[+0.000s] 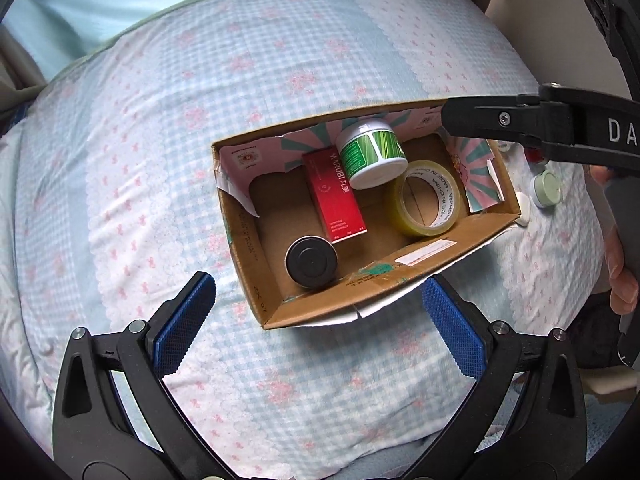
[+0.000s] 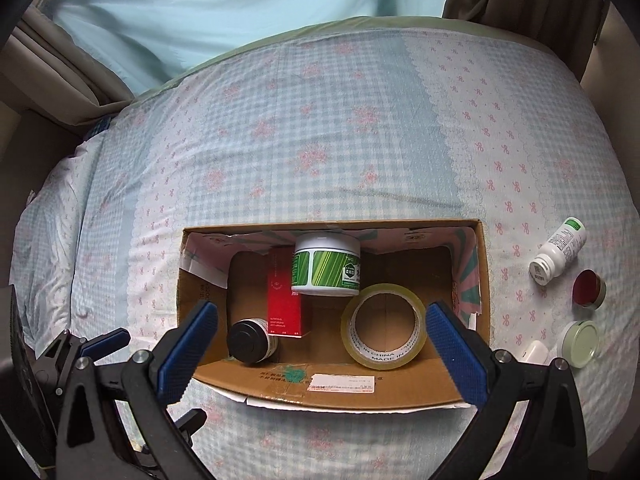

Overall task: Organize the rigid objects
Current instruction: 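Raise both open tools away from the cardboard box toward the remaining items, then grasp the white earbud case with the left tool while the right tool grasps the green-lidded jar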

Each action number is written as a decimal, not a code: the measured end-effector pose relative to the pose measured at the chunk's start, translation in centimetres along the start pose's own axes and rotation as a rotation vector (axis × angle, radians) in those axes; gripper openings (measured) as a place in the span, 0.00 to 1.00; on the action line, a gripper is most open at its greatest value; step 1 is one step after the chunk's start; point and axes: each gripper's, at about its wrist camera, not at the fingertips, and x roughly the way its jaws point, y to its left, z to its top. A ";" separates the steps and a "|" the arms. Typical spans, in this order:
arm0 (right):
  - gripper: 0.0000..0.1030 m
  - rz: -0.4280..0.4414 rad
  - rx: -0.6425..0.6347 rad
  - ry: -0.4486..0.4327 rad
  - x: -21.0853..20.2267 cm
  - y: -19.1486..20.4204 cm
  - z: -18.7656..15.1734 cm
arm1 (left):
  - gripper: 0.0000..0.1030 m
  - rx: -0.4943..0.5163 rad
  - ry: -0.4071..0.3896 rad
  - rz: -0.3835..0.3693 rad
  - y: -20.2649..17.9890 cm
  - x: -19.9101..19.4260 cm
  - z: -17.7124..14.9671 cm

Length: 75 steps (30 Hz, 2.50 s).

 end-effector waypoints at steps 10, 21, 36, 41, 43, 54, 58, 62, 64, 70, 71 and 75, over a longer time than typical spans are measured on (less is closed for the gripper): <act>1.00 -0.038 -0.001 -0.066 -7.8 0.6 -3.8 | 1.00 0.001 -0.116 0.029 -1.8 -6.4 -1.3; 1.00 -0.153 0.071 -0.213 -16.8 -3.8 -9.8 | 1.00 0.033 -0.191 -0.019 -6.3 -10.0 -2.0; 1.00 -0.266 0.133 -0.313 -23.6 -15.9 -15.8 | 1.00 0.078 -0.323 -0.026 -17.9 -13.3 -1.6; 1.00 -0.246 0.052 -0.295 -23.1 -20.0 -16.4 | 1.00 0.066 -0.277 -0.024 -22.7 -11.1 -1.1; 1.00 -0.232 0.012 -0.287 -22.7 -21.6 -16.6 | 1.00 0.072 -0.267 -0.011 -24.8 -9.9 -0.8; 1.00 -0.172 -0.205 -0.236 -17.4 -28.9 -15.8 | 1.00 0.084 -0.250 0.068 -33.6 -2.4 -0.1; 1.00 -0.160 -0.219 -0.259 -14.4 -31.3 -15.3 | 1.00 0.122 -0.233 0.043 -35.1 2.5 0.1; 1.00 -0.133 -0.215 -0.291 -10.4 -33.5 -15.3 | 1.00 0.163 -0.233 0.002 -35.9 8.6 0.2; 1.00 -0.134 -0.225 -0.299 -8.2 -34.2 -15.4 | 1.00 0.171 -0.231 -0.003 -36.0 11.5 0.4; 0.99 -0.104 -0.235 -0.301 -2.4 -35.8 -15.8 | 0.99 0.221 -0.248 -0.030 -36.3 17.7 0.4; 0.98 -0.098 -0.239 -0.303 -1.6 -35.9 -15.9 | 0.97 0.236 -0.248 -0.028 -36.5 18.5 0.3; 0.96 -0.082 -0.263 -0.301 1.4 -36.2 -16.3 | 0.91 0.289 -0.254 -0.032 -37.0 20.7 0.0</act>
